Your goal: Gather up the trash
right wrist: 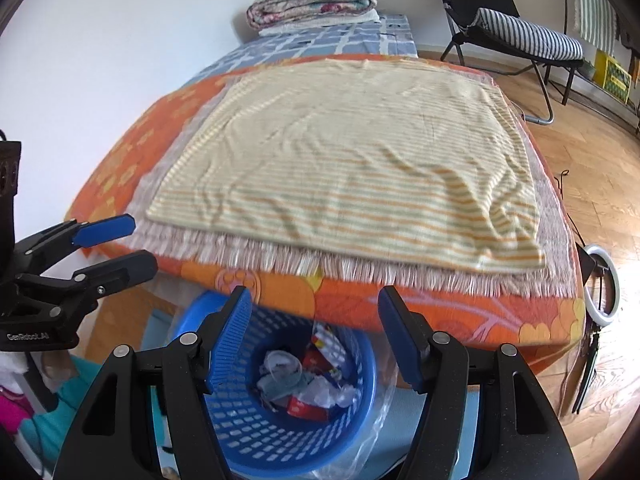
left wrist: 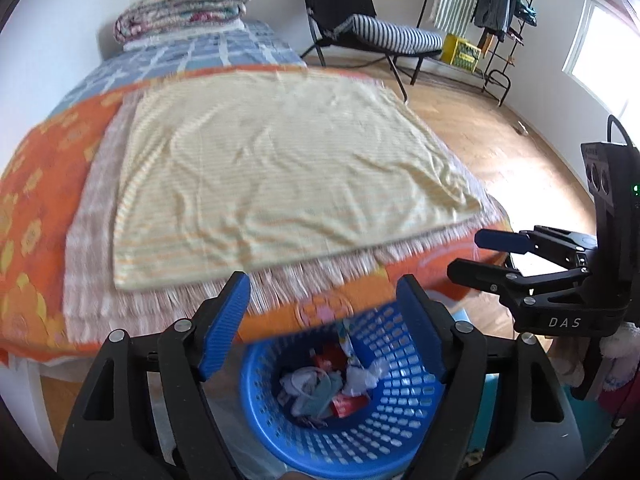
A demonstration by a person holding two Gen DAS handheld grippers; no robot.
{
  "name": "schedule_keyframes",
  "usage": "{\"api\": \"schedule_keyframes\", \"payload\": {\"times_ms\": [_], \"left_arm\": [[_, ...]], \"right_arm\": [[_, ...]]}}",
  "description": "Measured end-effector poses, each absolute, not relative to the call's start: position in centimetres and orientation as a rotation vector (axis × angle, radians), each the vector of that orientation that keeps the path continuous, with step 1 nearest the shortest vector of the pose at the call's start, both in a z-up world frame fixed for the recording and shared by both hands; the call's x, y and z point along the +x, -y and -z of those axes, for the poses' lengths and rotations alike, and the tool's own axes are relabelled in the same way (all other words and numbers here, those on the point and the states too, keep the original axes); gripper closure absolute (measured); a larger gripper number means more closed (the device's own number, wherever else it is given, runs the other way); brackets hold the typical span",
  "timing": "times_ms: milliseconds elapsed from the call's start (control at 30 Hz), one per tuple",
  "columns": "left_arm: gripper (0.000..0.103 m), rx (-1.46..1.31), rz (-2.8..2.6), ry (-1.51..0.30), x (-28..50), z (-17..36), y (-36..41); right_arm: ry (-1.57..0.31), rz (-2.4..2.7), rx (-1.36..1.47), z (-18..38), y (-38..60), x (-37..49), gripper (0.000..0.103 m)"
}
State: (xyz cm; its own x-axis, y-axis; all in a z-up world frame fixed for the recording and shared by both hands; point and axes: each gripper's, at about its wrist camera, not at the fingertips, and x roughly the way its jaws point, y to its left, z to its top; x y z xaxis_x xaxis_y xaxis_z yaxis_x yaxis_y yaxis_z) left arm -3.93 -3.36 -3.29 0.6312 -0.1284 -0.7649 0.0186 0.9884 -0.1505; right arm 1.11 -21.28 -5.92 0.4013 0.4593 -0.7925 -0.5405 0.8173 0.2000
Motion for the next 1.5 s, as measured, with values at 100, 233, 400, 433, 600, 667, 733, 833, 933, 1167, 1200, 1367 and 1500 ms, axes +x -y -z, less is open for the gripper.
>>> {"api": "schedule_keyframes", "payload": {"times_ms": [100,233,400,433,600,667,733,833,933,1167,1200,1367,1500], "left_arm": [[0.024,-0.134,0.074,-0.849,-3.0,1.8,2.9],[0.014,-0.142,0.061,-0.796,-1.9,-0.2,2.2],[0.013,-0.146,0.038,-0.745,-1.0,-2.0,1.5],[0.013,-0.145,0.034,-0.737,-0.9,-2.3,1.4],[0.005,-0.145,-0.003,-0.695,-0.6,-3.3,0.8],[0.004,-0.141,-0.021,-0.675,-0.6,-3.7,0.5],[0.004,-0.134,-0.036,-0.667,-0.5,-3.8,0.3],[0.004,-0.138,-0.047,-0.674,-0.4,-3.6,0.1],[0.004,-0.156,-0.061,-0.682,-0.3,-3.5,-0.2],[0.0,-0.134,-0.088,-0.67,-0.6,-3.6,-0.3],[0.0,-0.13,-0.088,-0.669,-0.7,-3.6,-0.2],[0.0,-0.112,-0.088,-0.662,-1.0,-3.7,0.3],[0.0,-0.114,-0.084,-0.658,-1.2,-3.8,0.5]], "right_arm": [[-0.935,-0.629,-0.09,4.7,21.1,2.2,0.038],[-0.891,-0.62,-0.069,2.9,21.1,3.7,0.038],[-0.831,-0.627,-0.02,0.9,21.2,5.1,0.027],[-0.819,-0.629,-0.015,0.6,21.1,5.3,0.027],[-0.765,-0.626,0.002,-0.5,21.0,6.1,0.026],[-0.756,-0.63,0.018,-0.5,21.0,6.4,0.024],[-0.757,-0.64,0.029,-0.4,20.8,6.6,0.023],[-0.748,-0.638,0.023,-0.5,20.6,6.7,0.023],[-0.736,-0.633,0.014,-0.7,20.5,6.7,0.023],[-0.76,-0.628,0.025,-0.2,20.4,6.9,0.023],[-0.763,-0.627,0.021,-0.1,20.3,7.0,0.023],[-0.76,-0.622,0.007,-0.1,20.2,6.9,0.023],[-0.758,-0.614,0.001,0.1,20.2,6.8,0.023]]}}
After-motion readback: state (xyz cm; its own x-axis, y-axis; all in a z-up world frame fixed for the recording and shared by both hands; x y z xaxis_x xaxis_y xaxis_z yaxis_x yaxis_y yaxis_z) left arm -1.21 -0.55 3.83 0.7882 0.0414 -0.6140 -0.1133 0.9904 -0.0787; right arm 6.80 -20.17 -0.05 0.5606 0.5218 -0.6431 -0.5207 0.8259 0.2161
